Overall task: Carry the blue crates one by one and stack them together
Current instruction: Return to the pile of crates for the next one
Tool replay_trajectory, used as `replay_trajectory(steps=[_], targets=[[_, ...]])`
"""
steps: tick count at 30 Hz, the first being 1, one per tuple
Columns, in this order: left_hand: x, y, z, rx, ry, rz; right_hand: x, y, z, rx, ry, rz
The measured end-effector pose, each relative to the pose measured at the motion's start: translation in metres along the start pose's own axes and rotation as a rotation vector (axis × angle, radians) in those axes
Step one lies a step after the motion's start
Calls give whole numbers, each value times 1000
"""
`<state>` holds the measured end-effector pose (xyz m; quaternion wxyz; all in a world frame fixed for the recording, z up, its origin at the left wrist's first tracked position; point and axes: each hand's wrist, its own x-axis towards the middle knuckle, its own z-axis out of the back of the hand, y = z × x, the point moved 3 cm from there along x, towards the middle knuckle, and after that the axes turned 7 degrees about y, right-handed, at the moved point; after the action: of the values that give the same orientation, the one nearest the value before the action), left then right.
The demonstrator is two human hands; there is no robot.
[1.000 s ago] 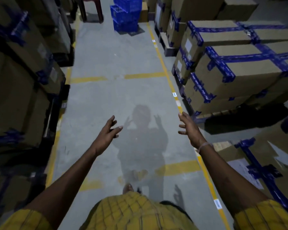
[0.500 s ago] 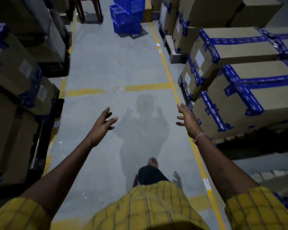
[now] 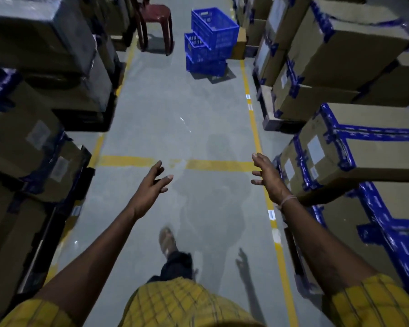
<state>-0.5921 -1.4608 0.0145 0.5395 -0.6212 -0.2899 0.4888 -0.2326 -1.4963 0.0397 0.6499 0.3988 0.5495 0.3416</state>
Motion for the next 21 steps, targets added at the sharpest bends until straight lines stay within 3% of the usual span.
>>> replay_trajectory(steps=[11, 21], targets=[[294, -76, 115, 61, 63, -23, 259, 116, -36, 73, -67, 32], [510, -152, 184, 134, 132, -1, 457, 201, -45, 122, -95, -8]])
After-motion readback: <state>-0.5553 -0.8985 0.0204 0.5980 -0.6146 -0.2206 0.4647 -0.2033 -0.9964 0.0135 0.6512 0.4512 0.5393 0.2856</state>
